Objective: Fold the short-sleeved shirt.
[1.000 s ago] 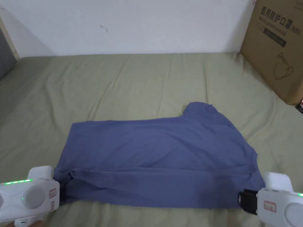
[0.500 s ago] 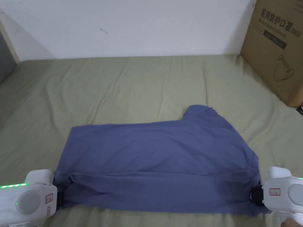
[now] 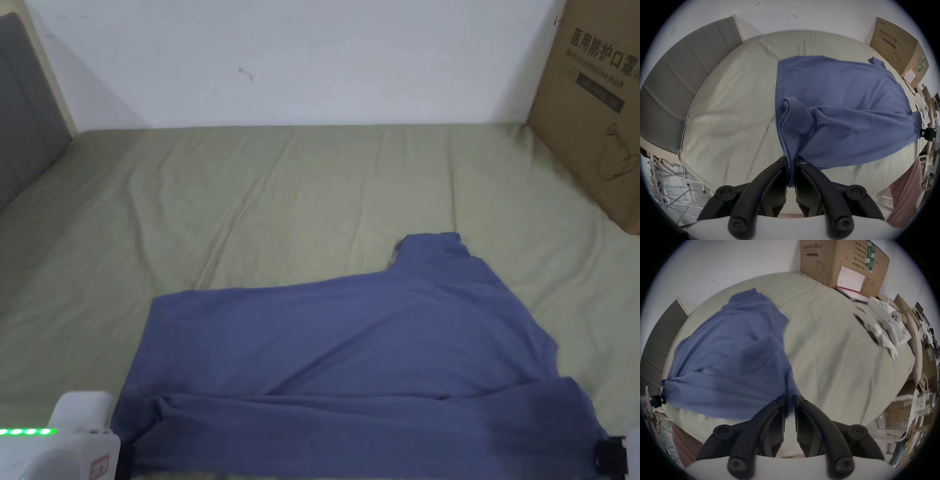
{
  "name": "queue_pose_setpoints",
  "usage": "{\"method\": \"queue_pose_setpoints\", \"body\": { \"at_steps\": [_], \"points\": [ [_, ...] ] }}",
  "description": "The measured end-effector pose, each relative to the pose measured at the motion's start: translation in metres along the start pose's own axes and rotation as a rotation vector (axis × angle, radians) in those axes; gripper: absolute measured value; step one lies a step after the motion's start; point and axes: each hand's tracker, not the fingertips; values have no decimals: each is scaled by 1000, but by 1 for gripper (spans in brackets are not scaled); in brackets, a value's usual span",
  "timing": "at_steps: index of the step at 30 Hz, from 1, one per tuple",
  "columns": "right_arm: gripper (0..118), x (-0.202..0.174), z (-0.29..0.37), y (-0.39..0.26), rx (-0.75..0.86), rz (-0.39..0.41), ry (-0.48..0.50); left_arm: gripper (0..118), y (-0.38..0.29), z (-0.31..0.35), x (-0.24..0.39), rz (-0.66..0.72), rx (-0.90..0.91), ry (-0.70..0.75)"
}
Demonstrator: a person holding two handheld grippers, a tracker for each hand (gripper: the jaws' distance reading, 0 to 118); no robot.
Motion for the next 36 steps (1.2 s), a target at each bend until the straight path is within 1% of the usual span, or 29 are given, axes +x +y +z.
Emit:
{"method": "queue_pose_setpoints", "body": {
  "at_steps": [1,2,3,4,5,6,7,9,10,11,12,13,15,16,17,18,19,20,22,23,24,25,26,27,28,29,30,33,36],
  "points": [
    [8,8,-3,-10,-14,-9,-15,7,-8,-3,0,-4,-24,13],
    [4,15,-5,-18,-28,-7,-75,7,-13,-6,0,-14,-41,34],
    [4,22,-8,-23,-34,3,-151,7,-17,-8,1,-26,-51,85],
    [4,34,-9,-28,-40,-25,-170,8,-19,-11,0,-27,-53,103],
    [4,46,-6,-31,-37,-117,-75,8,-18,-10,-2,-19,-48,84],
    [4,53,-3,-33,-28,-173,12,9,-17,-7,-3,-9,-36,59],
    [4,55,1,-34,-13,-187,32,9,-14,-5,0,-9,-33,53],
    [4,44,12,-33,25,-133,-26,12,-11,-3,5,-18,-3,77],
    [4,39,14,-32,33,-117,-25,21,-10,-4,7,-15,-3,75],
    [4,35,15,-30,36,-116,-1,44,-8,-3,7,-8,-1,74],
    [4,31,16,-28,38,-119,24,84,-7,-2,9,0,3,74],
    [5,32,6,-22,39,-107,43,108,-6,-1,9,13,5,75],
    [7,17,11,-16,74,-65,45,114,-6,5,10,29,20,66],
    [11,10,15,-12,82,-51,50,115,-5,13,11,36,62,52],
    [28,3,19,-5,98,-37,60,113,-1,22,11,45,68,47],
    [64,-2,21,0,112,-25,88,113,3,27,12,56,78,47],
    [88,-10,25,7,115,-16,111,113,8,34,13,71,117,35],
    [92,-17,30,13,146,-3,143,113,13,44,16,78,140,18],
    [92,-34,39,26,179,38,169,110,24,55,21,61,188,-27],
    [91,-42,39,33,181,63,185,102,30,60,26,67,216,-43],
    [82,-49,39,38,185,79,198,75,36,62,30,67,224,-55],
    [64,-58,38,43,185,93,209,44,42,62,34,64,222,-66],
    [35,-66,34,47,180,102,199,12,47,56,39,66,219,-73],
    [8,-74,28,48,180,107,182,1,51,49,45,59,214,-69],
    [8,-80,21,49,177,104,168,0,54,45,51,53,212,-57],
    [6,-84,14,50,156,109,178,0,57,39,57,36,195,-31],
    [0,-87,8,50,149,108,200,0,59,35,61,16,191,-32],
    [0,-98,-5,56,151,86,205,0,69,21,68,24,178,-62],
    [0,-102,-16,81,146,64,230,0,85,12,73,19,176,-59]
  ]
}}
